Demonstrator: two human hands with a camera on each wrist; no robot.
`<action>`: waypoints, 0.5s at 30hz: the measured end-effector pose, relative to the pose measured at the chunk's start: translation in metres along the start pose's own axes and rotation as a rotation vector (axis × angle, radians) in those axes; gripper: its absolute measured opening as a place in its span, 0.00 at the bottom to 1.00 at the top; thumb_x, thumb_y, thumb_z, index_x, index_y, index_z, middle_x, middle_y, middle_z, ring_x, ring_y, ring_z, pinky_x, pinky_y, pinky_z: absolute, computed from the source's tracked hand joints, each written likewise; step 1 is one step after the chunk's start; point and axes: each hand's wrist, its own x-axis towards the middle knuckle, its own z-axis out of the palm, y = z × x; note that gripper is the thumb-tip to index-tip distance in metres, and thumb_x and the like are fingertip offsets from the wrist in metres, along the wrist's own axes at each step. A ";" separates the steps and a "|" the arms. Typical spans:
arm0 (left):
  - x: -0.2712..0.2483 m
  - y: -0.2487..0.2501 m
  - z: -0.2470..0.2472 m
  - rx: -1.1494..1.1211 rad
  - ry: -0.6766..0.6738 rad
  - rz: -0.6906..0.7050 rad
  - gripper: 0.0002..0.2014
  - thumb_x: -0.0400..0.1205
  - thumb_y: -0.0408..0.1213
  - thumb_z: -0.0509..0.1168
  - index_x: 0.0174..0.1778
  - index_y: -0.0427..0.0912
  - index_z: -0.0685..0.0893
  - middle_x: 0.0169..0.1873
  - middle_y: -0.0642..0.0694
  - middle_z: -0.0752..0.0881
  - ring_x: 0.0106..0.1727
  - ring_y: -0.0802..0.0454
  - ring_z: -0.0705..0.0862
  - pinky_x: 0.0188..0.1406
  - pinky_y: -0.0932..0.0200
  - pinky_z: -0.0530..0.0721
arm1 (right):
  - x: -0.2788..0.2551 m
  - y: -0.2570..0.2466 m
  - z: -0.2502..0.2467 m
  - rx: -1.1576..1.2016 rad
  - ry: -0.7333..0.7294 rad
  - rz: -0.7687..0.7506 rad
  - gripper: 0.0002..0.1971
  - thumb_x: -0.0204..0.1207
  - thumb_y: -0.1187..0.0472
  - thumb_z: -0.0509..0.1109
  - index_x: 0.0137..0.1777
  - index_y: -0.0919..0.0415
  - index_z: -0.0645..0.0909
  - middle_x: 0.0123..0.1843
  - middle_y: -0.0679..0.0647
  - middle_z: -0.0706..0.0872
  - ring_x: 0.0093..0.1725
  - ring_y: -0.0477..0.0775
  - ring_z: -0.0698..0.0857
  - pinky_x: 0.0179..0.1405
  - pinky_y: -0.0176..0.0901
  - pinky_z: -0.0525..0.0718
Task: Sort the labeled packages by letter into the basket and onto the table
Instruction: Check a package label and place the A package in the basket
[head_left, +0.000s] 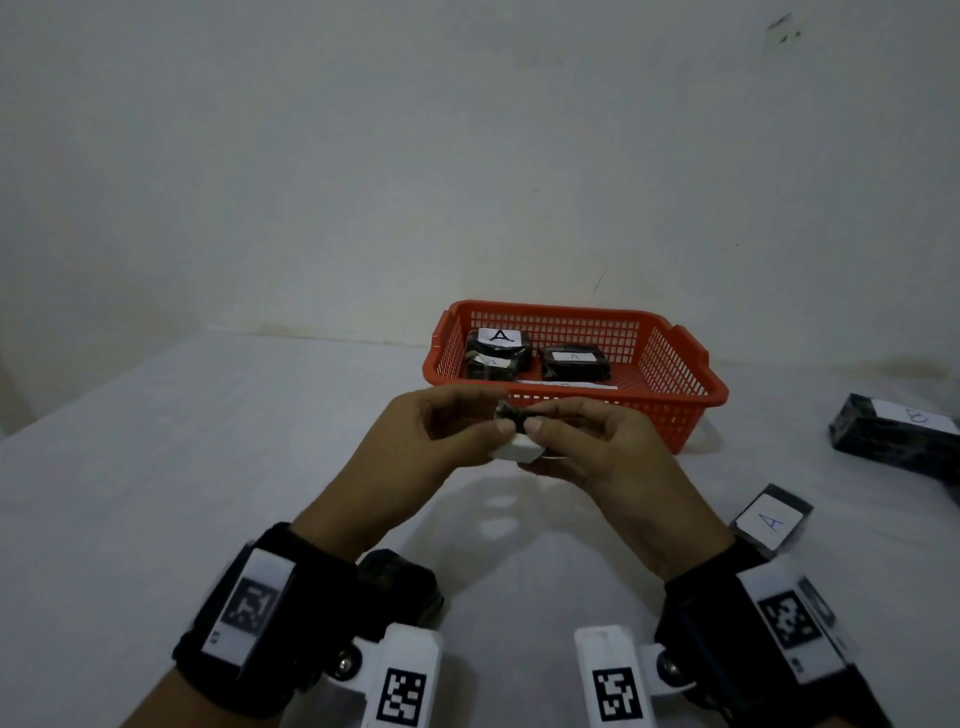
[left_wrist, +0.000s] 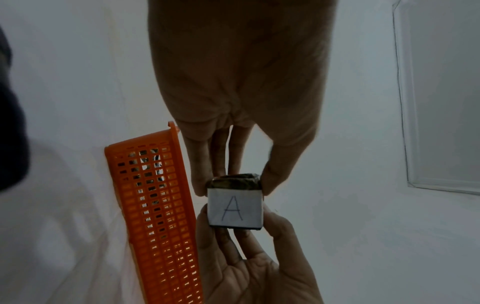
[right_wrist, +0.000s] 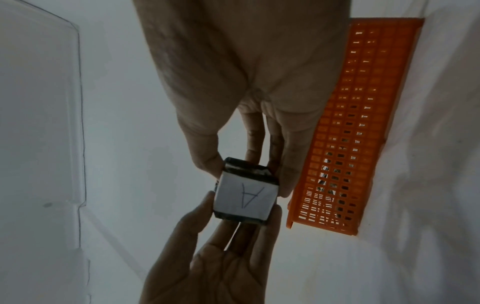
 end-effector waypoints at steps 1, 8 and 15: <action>0.001 -0.001 0.000 0.010 0.021 -0.007 0.14 0.81 0.40 0.73 0.62 0.50 0.90 0.51 0.54 0.94 0.54 0.57 0.92 0.54 0.61 0.91 | 0.000 0.000 0.000 -0.004 -0.004 0.006 0.10 0.80 0.65 0.76 0.59 0.67 0.89 0.56 0.59 0.95 0.56 0.58 0.95 0.58 0.52 0.94; 0.004 -0.005 0.001 0.024 0.049 -0.023 0.09 0.82 0.38 0.72 0.57 0.47 0.92 0.47 0.52 0.94 0.51 0.57 0.93 0.49 0.65 0.91 | 0.001 0.001 0.003 -0.013 -0.003 0.014 0.10 0.79 0.65 0.77 0.58 0.66 0.89 0.55 0.59 0.95 0.55 0.58 0.95 0.59 0.53 0.93; 0.010 -0.001 -0.004 -0.001 0.080 -0.077 0.10 0.79 0.39 0.75 0.55 0.49 0.92 0.47 0.53 0.94 0.50 0.57 0.93 0.42 0.66 0.90 | -0.001 -0.001 0.003 -0.094 -0.065 0.004 0.13 0.78 0.59 0.79 0.62 0.57 0.90 0.59 0.53 0.94 0.60 0.53 0.93 0.65 0.54 0.91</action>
